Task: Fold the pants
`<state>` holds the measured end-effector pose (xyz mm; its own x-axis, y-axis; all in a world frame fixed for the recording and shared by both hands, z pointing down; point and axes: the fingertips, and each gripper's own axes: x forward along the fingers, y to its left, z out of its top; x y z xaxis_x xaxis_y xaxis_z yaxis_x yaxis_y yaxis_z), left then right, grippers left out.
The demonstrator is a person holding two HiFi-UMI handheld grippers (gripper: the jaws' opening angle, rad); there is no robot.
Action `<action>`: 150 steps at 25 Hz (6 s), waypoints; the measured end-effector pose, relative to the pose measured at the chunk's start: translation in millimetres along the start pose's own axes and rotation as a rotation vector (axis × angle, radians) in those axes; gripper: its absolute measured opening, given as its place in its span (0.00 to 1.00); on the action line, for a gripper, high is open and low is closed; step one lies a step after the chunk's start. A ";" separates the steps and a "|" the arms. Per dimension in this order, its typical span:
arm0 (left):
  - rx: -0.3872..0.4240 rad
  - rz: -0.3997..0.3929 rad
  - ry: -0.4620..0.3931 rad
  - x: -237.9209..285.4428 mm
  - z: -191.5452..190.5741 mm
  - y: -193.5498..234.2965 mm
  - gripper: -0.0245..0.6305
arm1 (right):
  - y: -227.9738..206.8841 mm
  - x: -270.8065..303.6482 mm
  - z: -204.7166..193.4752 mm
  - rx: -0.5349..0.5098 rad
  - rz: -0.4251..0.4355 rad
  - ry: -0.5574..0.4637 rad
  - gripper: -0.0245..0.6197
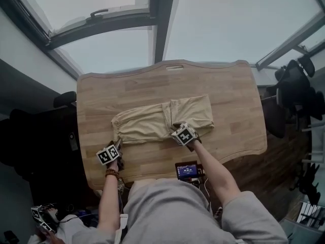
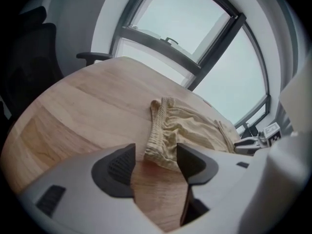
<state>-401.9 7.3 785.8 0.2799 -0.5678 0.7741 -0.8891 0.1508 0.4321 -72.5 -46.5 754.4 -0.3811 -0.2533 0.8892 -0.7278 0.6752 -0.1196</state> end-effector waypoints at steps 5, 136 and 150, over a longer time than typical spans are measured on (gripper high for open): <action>-0.027 -0.001 -0.013 -0.4 0.9 4.9 0.43 | 4.3 1.6 -17.0 0.017 0.087 0.011 0.24; 0.887 -0.148 -0.042 64.2 -109.8 -473.9 0.11 | -209.8 -151.0 -19.2 0.069 0.097 -0.433 0.09; 0.887 -0.293 -0.519 -91.1 19.9 -546.6 0.05 | -148.0 -318.7 16.1 0.049 -0.077 -0.776 0.05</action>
<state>51.4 -39.4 469.9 0.5231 -0.7930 0.3121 -0.8165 -0.5713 -0.0830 147.5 -76.8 481.7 -0.6050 -0.7224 0.3348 -0.7859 0.6093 -0.1057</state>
